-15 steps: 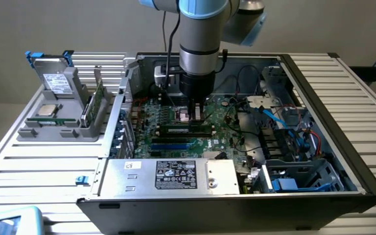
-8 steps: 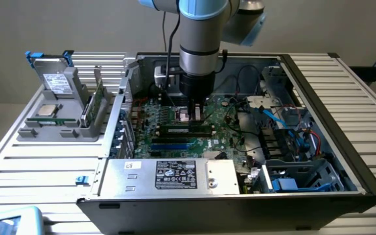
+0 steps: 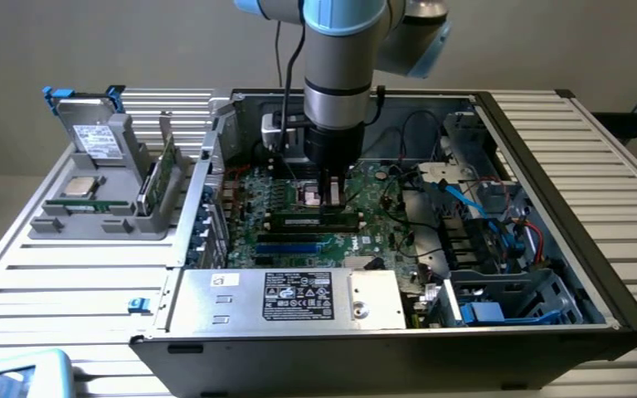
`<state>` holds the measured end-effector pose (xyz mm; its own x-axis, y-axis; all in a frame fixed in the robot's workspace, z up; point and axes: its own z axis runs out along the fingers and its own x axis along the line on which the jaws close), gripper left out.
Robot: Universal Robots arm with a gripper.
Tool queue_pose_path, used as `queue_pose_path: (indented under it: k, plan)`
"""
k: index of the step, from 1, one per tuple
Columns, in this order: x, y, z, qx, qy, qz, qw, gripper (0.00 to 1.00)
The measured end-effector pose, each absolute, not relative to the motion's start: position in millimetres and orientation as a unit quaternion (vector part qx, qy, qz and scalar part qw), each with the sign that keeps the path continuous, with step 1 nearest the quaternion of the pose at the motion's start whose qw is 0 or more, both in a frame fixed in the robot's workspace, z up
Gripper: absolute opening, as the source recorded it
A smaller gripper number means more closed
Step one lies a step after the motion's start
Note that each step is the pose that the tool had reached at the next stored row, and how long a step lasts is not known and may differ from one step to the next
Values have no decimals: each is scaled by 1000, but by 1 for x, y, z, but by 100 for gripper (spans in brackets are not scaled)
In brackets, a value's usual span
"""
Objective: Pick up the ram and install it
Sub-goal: 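Insert the ram into the slot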
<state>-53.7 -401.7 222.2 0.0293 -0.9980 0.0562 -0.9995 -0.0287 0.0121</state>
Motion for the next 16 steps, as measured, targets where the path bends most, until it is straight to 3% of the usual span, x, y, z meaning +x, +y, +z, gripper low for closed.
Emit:
queue_pose_path:
  k: [10,13,14,16]
  plan:
    - [-54,-402,221,717,-697,15,23,14]
    - [-54,-402,221,717,-697,15,23,22]
    - [-54,-402,221,717,-697,15,23,29]
    - [-54,-402,221,717,-697,15,23,29]
